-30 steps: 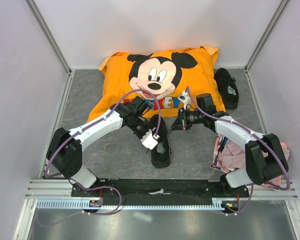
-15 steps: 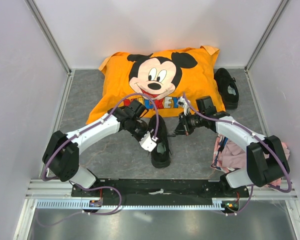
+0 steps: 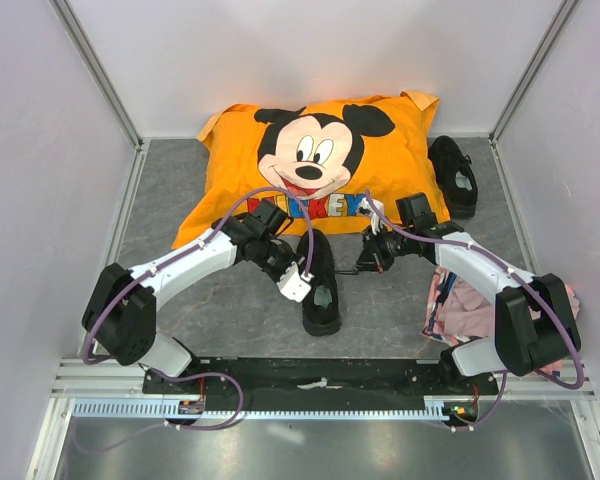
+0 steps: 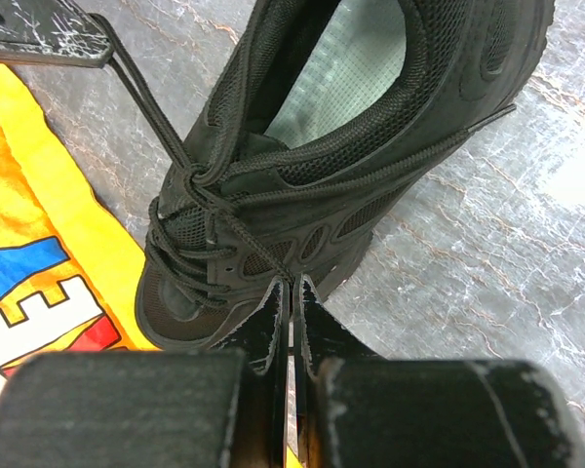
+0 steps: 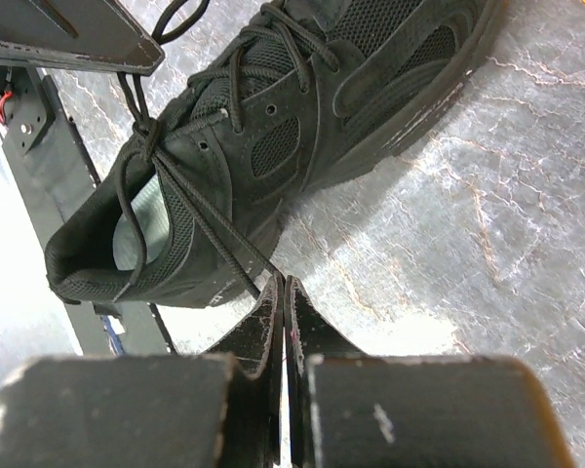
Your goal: Tie the shoes
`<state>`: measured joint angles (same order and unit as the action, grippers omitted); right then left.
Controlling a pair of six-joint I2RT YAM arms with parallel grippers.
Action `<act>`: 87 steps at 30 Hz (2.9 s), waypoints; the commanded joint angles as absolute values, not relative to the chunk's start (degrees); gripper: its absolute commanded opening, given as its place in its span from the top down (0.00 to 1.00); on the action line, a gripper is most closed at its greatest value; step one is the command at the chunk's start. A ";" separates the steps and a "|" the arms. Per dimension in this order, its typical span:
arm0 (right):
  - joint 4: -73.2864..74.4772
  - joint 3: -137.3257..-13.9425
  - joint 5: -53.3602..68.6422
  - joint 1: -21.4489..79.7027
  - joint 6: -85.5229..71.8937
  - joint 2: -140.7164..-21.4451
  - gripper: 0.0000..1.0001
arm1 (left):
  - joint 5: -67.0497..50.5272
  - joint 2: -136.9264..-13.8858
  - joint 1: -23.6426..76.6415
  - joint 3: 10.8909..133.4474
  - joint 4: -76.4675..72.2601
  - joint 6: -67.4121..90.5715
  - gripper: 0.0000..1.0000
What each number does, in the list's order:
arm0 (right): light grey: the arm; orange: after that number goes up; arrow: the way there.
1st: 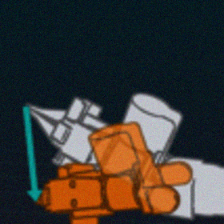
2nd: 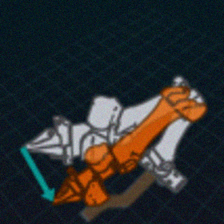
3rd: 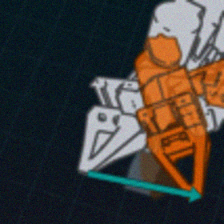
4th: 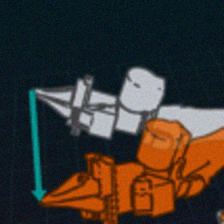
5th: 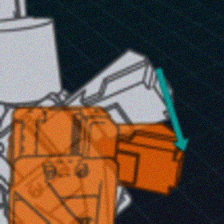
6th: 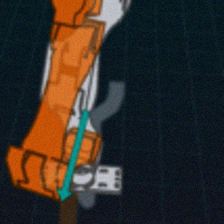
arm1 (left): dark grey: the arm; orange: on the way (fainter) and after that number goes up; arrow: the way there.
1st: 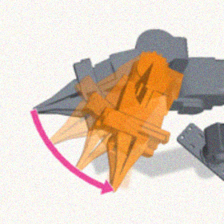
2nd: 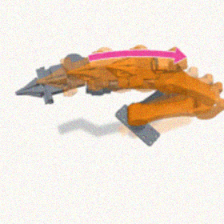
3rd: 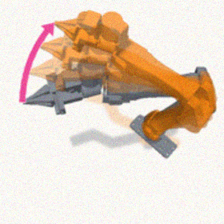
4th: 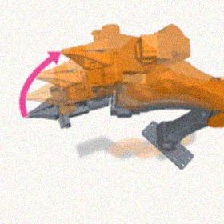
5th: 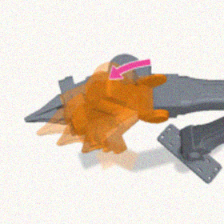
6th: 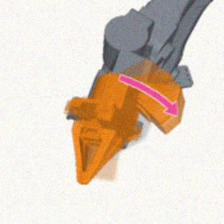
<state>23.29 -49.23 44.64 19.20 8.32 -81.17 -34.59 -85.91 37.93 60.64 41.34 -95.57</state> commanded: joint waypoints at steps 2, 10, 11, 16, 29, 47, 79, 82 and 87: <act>25.84 -50.71 40.96 17.58 12.83 -80.16 1.00 | -32.87 -84.20 36.74 58.54 43.07 -94.66 0.98; 26.54 -50.10 39.99 16.17 14.41 -80.86 1.00 | -32.61 -84.99 35.07 57.57 42.54 -96.33 0.98; 26.63 -50.18 40.08 15.82 14.50 -81.21 1.00 | -32.61 -85.08 34.72 57.48 42.54 -96.68 0.98; 26.81 -50.36 40.17 14.59 15.12 -82.35 1.00 | -32.87 -86.22 34.19 57.92 42.28 -97.12 0.98; 26.89 -49.57 39.55 14.15 16.08 -82.79 1.00 | -33.31 -88.15 34.01 57.92 40.17 -96.24 0.98; 24.70 -51.42 46.83 14.41 9.94 -81.66 1.00 | -36.12 -86.75 32.96 59.15 38.06 -88.43 0.77; 16.78 -51.76 50.54 15.47 5.44 -80.32 0.59 | -41.57 -77.25 35.95 51.94 23.38 -31.02 0.63; 18.72 -53.70 50.19 15.38 8.08 -82.96 0.57 | -41.75 -78.48 36.47 52.47 23.38 -31.64 0.59; 18.72 -54.58 50.54 15.38 8.53 -84.55 0.53 | -40.17 -80.68 38.05 53.00 22.85 -32.52 0.57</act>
